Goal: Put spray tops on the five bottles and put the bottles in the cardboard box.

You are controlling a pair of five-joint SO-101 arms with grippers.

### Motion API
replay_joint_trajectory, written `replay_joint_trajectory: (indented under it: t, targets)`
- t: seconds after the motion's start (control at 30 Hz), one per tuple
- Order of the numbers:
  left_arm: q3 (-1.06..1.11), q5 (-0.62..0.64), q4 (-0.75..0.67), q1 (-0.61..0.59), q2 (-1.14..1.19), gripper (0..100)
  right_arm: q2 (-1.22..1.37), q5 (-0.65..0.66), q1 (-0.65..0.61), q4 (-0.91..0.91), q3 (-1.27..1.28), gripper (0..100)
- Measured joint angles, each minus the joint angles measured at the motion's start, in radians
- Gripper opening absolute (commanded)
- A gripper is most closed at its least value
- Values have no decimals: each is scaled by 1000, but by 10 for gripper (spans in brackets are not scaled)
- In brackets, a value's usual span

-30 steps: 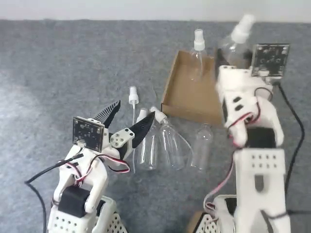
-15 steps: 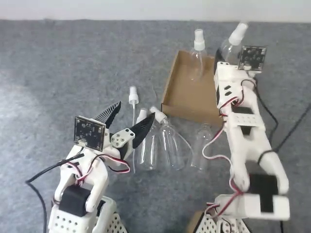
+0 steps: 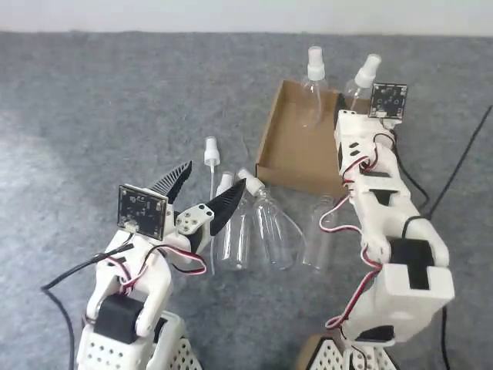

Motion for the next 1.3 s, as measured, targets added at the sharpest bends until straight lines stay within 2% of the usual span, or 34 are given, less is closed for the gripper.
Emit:
replay_joint_trajectory:
  t: [0.67,0.93,1.3]
  targets:
    - [0,0,0,0,0,301,66,0,14,0,-32,8]
    - [0,0,0,0,0,301,66,0,12,0,-32,195]
    - [8,0,0,0,-5,301,66,0,11,0,-34,206]
